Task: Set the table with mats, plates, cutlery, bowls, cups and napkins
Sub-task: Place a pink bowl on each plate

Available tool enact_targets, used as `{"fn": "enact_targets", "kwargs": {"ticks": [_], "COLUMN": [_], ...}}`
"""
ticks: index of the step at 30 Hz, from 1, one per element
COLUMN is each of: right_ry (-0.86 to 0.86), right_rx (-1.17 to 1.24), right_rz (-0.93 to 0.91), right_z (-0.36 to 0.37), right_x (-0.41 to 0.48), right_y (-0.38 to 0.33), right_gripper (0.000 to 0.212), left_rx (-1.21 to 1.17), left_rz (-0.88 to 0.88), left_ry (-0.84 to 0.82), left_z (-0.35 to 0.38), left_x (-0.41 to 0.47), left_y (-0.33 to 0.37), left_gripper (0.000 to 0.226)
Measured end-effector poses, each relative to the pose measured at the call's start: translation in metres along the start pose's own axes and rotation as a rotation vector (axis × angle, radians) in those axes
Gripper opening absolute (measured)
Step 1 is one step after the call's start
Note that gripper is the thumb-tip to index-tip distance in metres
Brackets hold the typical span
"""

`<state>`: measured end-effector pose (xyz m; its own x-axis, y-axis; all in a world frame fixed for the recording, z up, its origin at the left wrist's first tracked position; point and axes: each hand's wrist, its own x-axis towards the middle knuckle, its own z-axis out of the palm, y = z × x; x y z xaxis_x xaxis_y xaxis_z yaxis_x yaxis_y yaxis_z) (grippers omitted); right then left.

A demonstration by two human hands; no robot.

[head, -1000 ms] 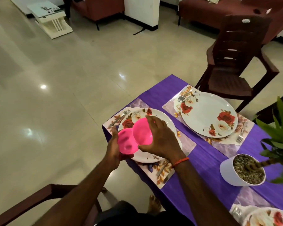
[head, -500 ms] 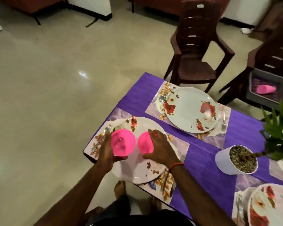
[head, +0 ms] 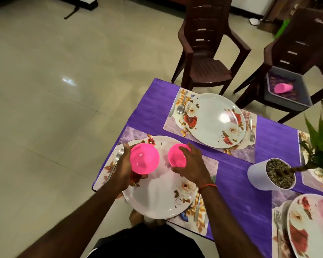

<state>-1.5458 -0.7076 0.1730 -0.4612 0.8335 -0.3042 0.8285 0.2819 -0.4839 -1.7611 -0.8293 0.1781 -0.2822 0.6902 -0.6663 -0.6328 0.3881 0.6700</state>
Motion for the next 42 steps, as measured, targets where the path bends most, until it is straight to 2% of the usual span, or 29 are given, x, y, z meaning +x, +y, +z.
{"fn": "enact_targets", "kwargs": {"ticks": [7,11,14,18,20,23,26,29,33,38,42], "right_ry": [-0.029,0.037,0.099,0.170,0.065,-0.112,-0.124,-0.112,-0.130,-0.092,-0.115], "right_rx": [0.003,-0.036,-0.013,0.058,0.038,-0.088,-0.200,-0.206,-0.175,-0.178,-0.182], "right_rz": [0.018,-0.030,-0.125,-0.384,-0.504,-0.627,-0.686,-0.675,-0.665,-0.640,-0.594], "right_z": [-0.005,-0.011,-0.019,-0.029,-0.032,-0.027,-0.013,-0.004,0.000,0.022,0.054], "right_x": [0.011,0.006,-0.001,-0.008,-0.010,-0.014,-0.013,-0.011,-0.004,0.011,0.020], "right_y": [0.006,-0.004,-0.023,-0.061,-0.082,-0.110,-0.132,-0.153,-0.183,-0.232,-0.290], "right_gripper": [0.105,0.100,0.088,0.077,0.085,0.109,0.119,0.119,0.118,0.118,0.121], "left_rx": [-0.031,0.024,0.050,0.059,0.043,-0.057,-0.049,0.011,0.068,0.198,0.194], "left_rz": [-0.025,-0.009,0.024,0.069,0.054,0.015,0.016,0.024,0.097,0.178,0.213], "left_ry": [-0.026,-0.021,-0.023,0.076,0.100,0.103,0.120,0.173,0.176,0.120,0.103], "left_z": [0.003,0.007,0.009,0.013,0.009,0.007,0.001,-0.013,-0.043,-0.111,-0.172], "left_x": [0.005,0.001,-0.007,-0.020,-0.027,-0.040,-0.049,-0.058,-0.065,-0.058,-0.049], "left_y": [0.005,0.008,0.012,0.019,0.021,0.029,0.043,0.058,0.074,0.097,0.123], "left_gripper": [0.072,0.076,0.074,0.068,0.074,0.085,0.083,0.092,0.069,0.050,0.034]}}
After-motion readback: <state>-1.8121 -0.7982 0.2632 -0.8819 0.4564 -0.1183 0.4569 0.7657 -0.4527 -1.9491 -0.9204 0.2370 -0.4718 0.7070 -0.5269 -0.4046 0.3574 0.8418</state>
